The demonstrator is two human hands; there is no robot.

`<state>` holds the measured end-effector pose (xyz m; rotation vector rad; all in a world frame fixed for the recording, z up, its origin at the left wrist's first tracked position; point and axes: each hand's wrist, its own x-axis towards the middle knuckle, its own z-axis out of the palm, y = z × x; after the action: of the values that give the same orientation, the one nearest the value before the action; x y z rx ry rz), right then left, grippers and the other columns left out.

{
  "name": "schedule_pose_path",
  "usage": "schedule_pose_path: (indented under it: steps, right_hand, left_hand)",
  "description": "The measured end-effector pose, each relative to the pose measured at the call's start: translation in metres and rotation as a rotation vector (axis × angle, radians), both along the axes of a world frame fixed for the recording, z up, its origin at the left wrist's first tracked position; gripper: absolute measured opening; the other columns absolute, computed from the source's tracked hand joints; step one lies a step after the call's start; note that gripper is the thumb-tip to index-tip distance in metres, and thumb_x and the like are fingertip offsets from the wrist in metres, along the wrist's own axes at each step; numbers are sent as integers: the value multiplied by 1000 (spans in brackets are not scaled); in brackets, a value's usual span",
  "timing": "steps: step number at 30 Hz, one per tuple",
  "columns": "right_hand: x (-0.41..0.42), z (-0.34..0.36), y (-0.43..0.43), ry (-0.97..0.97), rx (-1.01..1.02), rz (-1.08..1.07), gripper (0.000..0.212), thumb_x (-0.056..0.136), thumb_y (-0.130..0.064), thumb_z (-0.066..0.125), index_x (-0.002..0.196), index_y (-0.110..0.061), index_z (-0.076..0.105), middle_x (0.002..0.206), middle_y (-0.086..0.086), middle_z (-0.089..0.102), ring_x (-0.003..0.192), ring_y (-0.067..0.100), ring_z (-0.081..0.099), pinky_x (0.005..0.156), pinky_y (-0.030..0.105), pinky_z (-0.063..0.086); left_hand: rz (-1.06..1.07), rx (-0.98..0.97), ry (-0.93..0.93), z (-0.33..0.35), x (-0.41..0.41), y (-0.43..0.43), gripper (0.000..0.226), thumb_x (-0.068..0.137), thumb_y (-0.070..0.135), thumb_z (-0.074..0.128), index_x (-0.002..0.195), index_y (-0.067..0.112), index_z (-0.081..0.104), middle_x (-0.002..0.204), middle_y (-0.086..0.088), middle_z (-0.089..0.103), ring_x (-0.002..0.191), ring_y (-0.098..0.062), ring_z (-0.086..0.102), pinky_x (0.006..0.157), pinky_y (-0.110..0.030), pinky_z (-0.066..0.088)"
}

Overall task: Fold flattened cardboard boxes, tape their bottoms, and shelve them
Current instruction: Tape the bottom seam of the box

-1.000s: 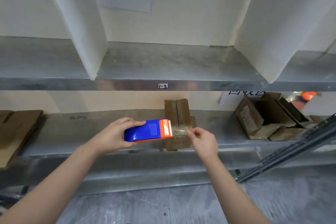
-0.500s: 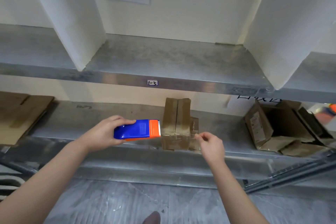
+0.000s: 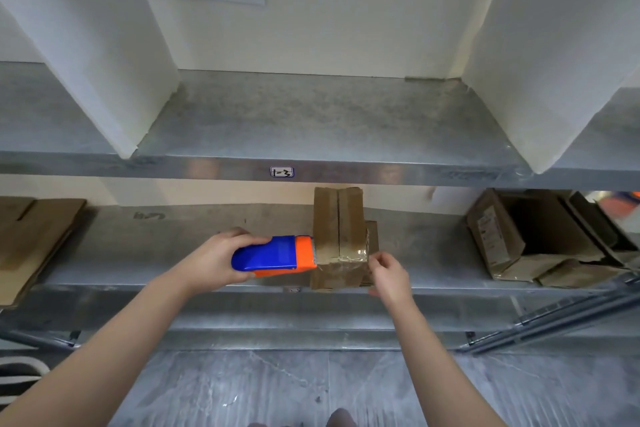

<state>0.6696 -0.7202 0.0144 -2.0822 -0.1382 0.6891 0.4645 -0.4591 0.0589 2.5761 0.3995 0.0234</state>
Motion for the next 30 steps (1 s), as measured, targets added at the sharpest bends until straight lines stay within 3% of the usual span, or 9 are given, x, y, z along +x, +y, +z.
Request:
schedule_pose_path:
  steps: [2, 4, 6, 9, 13, 15, 18, 22, 30]
  right_hand:
    - [-3, -3, 0, 19, 26, -57, 23, 93, -37, 60, 106, -22, 48, 106, -2, 57, 89, 19, 60, 76, 40, 60]
    - [-5, -5, -4, -138, 9, -77, 26, 89, -37, 66, 104, -22, 51, 101, -5, 61, 91, 17, 62, 80, 38, 56]
    - [-10, -4, -7, -269, 48, -58, 12, 89, -17, 65, 98, -21, 59, 92, -7, 65, 87, 10, 63, 83, 33, 54]
    - [-17, 0, -12, -257, 114, 21, 33, 87, 2, 55, 109, -21, 64, 98, -10, 67, 92, 2, 62, 94, 30, 53]
    - [-16, 3, -13, -310, 111, 165, 38, 90, -29, 66, 127, -31, 57, 115, -12, 63, 104, 2, 59, 95, 22, 48]
    - [-12, 4, -5, -393, 52, 255, 49, 86, -43, 70, 132, -36, 55, 125, -13, 59, 112, 6, 56, 97, 26, 47]
    - [-7, 6, 4, -341, 54, 273, 49, 83, -42, 73, 129, -37, 58, 129, -9, 62, 117, 12, 58, 103, 30, 47]
    - [-3, 7, 3, -250, 65, 238, 49, 80, -43, 76, 127, -38, 61, 126, -9, 64, 119, 9, 57, 103, 21, 42]
    - [-2, 11, 12, -205, 40, 191, 50, 78, -40, 78, 126, -38, 62, 126, -2, 66, 115, 16, 61, 102, 29, 47]
  left_hand:
    - [9, -2, 0, -1, 0, 1, 67, 74, 27, 81, 134, 36, 53, 108, 18, 49, 99, -1, 51, 83, -6, 34]
    - [5, -5, 2, -2, 0, 0, 67, 74, 27, 81, 134, 36, 53, 109, 15, 50, 100, -2, 51, 84, -9, 35]
    - [-1, -4, -2, -2, 2, -2, 67, 74, 28, 80, 134, 37, 52, 110, 15, 50, 101, -3, 51, 85, -13, 36]
    - [5, -8, -8, -4, 2, -2, 67, 74, 28, 81, 133, 38, 53, 110, 14, 52, 102, -5, 52, 86, -13, 37]
    - [1, -11, -19, -7, 2, -3, 66, 74, 28, 81, 133, 37, 53, 108, 16, 51, 100, -1, 51, 83, -7, 35]
    - [-8, -19, -23, -8, 3, -5, 66, 73, 28, 81, 133, 38, 53, 109, 17, 51, 101, 0, 51, 83, -6, 36]
    - [1, -24, -34, -12, 2, -5, 67, 73, 30, 81, 132, 42, 51, 113, 14, 54, 104, 1, 50, 85, -5, 35]
    - [-3, -67, -44, -10, -11, -1, 67, 70, 36, 78, 125, 54, 44, 115, 16, 54, 108, 2, 49, 89, -8, 37]
    - [-10, -94, -45, 2, -24, 6, 72, 73, 28, 82, 130, 51, 45, 114, 23, 51, 108, 2, 48, 88, -8, 37]
